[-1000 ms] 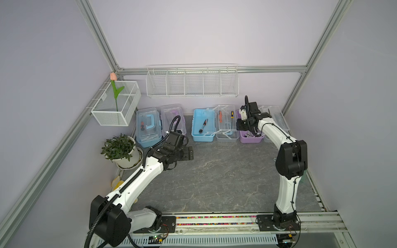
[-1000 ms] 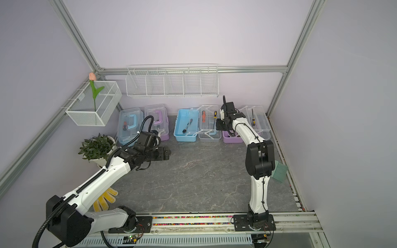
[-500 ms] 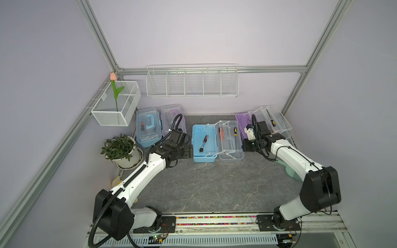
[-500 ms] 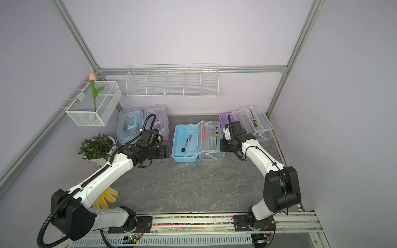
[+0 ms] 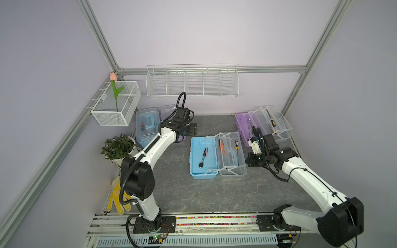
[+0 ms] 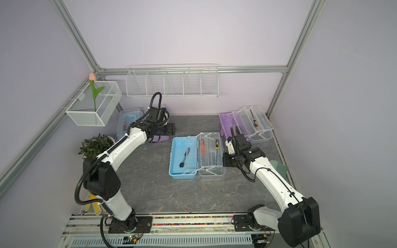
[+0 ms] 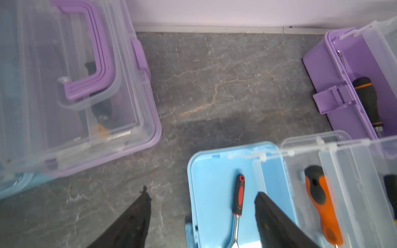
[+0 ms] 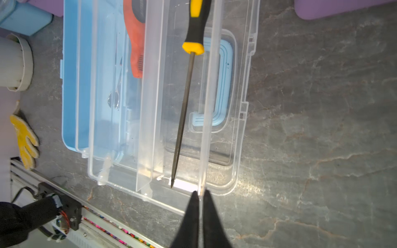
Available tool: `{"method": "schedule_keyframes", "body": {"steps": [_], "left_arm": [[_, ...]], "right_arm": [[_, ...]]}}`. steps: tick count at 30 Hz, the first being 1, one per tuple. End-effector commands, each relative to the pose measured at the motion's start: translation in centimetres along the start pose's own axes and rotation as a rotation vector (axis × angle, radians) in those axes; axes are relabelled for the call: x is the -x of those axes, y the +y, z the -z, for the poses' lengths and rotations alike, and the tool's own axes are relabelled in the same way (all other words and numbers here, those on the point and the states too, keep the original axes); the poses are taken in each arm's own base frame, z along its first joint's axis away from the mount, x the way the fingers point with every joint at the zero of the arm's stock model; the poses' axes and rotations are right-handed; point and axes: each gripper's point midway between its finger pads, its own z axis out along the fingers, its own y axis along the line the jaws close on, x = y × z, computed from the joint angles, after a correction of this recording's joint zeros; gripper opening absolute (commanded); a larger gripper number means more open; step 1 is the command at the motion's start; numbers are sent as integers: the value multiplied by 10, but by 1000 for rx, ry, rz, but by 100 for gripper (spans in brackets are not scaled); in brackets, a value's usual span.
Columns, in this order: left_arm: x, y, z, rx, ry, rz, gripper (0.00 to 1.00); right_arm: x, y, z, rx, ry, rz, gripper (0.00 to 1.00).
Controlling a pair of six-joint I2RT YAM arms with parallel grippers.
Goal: Close toolboxes
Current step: Move the toolbox to the center of the board, then adjust the toolbox at the center of the board.
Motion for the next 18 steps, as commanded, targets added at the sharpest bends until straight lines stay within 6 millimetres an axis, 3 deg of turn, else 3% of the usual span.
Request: {"method": "schedule_keyframes", "body": {"steps": [1,2,4,8,11,13,18], "left_arm": [[1,-8,-24,-32,56,-55,75],[-3,-8,-31,-31,77,-57,75],[-9,-10,-42,-35,92,-60,73],[-13,-18,-66,-89,99,-91,68],[-18,-22,-88,-102,138,-102,64],[-22,-23,-101,-109,164,-100,59],[-44,-11,-111,-45,213,-103,51]], "right_arm": [[-20,-9,3,-13,31,-65,56],[-21,-8,5,-8,27,-70,62],[-23,-10,13,-15,5,-82,64],[-33,-2,20,31,-9,-96,50],[-60,5,2,73,64,-100,43],[-69,4,-4,63,77,-99,41],[-60,7,-17,86,43,-111,40]]}}
